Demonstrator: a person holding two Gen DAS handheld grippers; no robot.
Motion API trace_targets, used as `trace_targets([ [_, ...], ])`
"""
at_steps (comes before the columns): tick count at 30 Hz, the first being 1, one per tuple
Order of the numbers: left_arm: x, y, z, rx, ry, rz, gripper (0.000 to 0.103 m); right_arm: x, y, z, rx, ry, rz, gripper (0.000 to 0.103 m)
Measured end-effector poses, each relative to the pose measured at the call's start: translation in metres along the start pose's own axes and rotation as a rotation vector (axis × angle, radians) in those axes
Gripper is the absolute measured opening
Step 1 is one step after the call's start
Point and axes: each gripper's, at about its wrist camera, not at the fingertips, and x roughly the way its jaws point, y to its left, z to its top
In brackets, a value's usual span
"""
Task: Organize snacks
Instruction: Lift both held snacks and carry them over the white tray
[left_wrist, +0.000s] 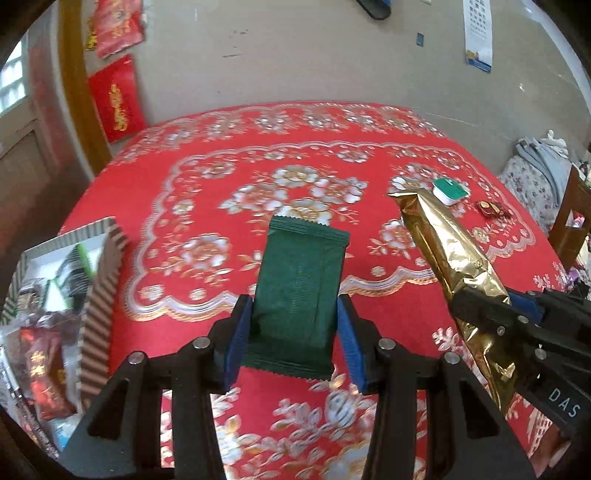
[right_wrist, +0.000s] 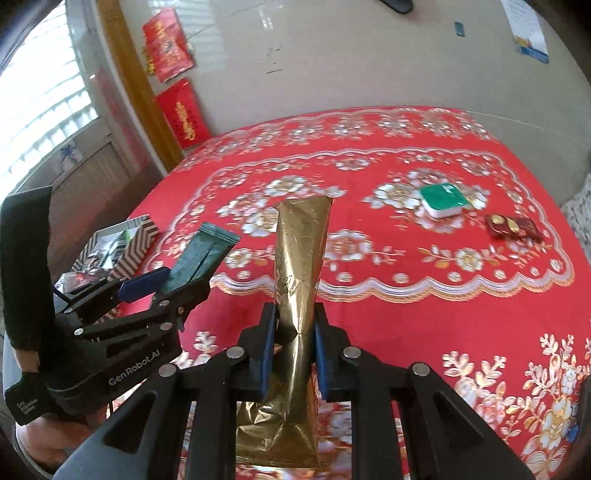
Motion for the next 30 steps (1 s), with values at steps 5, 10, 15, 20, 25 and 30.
trace_targets([
  [5, -0.014, 0.013, -0.007, -0.012, -0.019, 0.021, 0.048, 0.002, 0.02, 0.003, -0.031, -0.004, 0.021, 0.018],
  [10, -0.022, 0.024, -0.011, -0.024, -0.027, 0.036, 0.048, 0.002, 0.038, 0.004, -0.067, -0.004, 0.038, 0.018],
  [15, -0.029, 0.032, -0.014, -0.04, -0.035, 0.04, 0.048, 0.0, 0.053, 0.005, -0.099, -0.01, 0.043, 0.018],
  [20, -0.04, 0.043, -0.016, -0.05, -0.046, 0.053, 0.048, -0.002, 0.068, 0.007, -0.126, -0.015, 0.059, 0.018],
  [25, -0.05, 0.06, -0.019, -0.07, -0.059, 0.08, 0.048, 0.003, 0.089, 0.009, -0.159, -0.006, 0.092, 0.018],
  [30, -0.061, 0.084, -0.026, -0.103, -0.066, 0.114, 0.048, 0.011, 0.115, 0.011, -0.196, 0.008, 0.134, 0.018],
])
